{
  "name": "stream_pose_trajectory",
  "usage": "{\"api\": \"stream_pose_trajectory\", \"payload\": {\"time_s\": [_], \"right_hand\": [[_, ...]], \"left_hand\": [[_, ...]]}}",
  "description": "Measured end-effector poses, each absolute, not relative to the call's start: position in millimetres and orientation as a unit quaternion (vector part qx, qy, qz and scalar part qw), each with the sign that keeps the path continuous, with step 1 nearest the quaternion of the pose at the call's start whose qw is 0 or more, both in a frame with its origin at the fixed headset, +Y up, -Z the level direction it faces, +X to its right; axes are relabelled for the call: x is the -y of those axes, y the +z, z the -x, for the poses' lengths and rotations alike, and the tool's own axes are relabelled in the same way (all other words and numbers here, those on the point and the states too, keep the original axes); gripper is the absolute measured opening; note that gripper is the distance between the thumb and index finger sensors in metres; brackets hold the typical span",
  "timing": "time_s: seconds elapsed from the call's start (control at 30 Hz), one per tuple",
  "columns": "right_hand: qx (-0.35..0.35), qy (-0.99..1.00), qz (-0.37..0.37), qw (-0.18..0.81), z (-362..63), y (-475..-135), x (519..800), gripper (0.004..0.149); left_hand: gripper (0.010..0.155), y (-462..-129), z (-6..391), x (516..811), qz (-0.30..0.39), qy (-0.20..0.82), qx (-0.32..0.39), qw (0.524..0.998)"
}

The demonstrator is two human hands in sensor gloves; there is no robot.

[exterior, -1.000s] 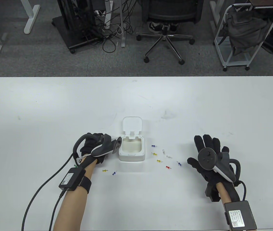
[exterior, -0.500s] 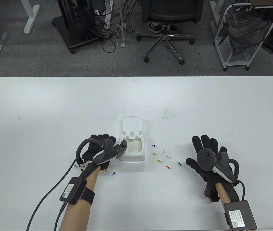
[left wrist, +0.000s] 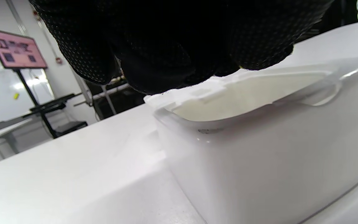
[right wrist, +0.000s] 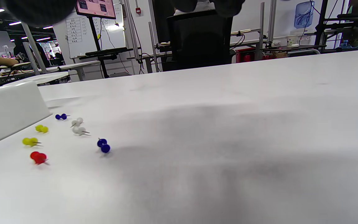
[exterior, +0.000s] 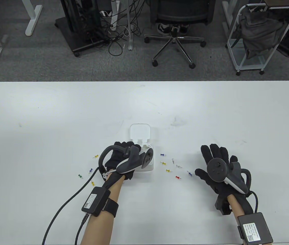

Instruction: Press to open box and store push pins

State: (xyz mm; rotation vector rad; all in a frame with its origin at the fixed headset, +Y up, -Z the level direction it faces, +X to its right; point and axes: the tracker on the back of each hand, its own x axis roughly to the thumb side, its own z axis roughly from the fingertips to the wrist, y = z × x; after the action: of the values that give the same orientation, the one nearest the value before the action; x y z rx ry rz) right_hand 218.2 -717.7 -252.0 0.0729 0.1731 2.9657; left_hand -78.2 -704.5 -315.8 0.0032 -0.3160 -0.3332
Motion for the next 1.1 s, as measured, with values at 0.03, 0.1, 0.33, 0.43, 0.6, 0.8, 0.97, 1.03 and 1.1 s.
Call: {"api": "stream_pose_trajectory", "payload": {"time_s": [0.03,0.1,0.33,0.43,0.6,0.8,0.97,1.03,1.1], "right_hand": [[-0.058,0.994,-0.024,0.084,-218.2,-252.1,718.0,0.082],[-0.058,0.995,-0.025,0.083,-218.0,-252.1,717.9,0.082],[-0.059,0.994,-0.023,0.085,-219.0,-252.2,717.9,0.082],[-0.059,0.994,-0.022,0.084,-219.2,-251.8,717.7,0.082],[-0.059,0.995,-0.022,0.084,-219.6,-251.4,717.8,0.082],[-0.065,0.994,-0.021,0.080,-219.5,-251.4,719.6,0.082],[-0.069,0.994,-0.018,0.078,-219.7,-251.1,719.9,0.082],[-0.070,0.994,-0.017,0.077,-219.7,-251.1,720.1,0.082],[-0.071,0.994,-0.015,0.076,-220.1,-251.0,720.1,0.082]], "left_hand": [[0.041,-316.9,76.8,706.4,0.004,-0.164,0.159,0.973],[0.045,-318.7,75.4,708.5,0.009,-0.163,0.160,0.973],[0.053,-312.5,90.4,694.4,-0.010,-0.152,0.149,0.977],[0.053,-305.0,111.5,685.4,-0.013,-0.125,0.134,0.983],[0.053,-286.5,155.5,681.0,-0.014,-0.109,0.111,0.988],[0.054,-272.0,200.2,696.2,0.000,-0.111,0.081,0.991],[0.055,-270.6,227.0,715.6,0.015,-0.127,0.053,0.990],[0.055,-272.5,233.4,722.3,0.021,-0.137,0.045,0.989],[0.054,-276.0,240.2,730.8,0.033,-0.150,0.034,0.988]]}}
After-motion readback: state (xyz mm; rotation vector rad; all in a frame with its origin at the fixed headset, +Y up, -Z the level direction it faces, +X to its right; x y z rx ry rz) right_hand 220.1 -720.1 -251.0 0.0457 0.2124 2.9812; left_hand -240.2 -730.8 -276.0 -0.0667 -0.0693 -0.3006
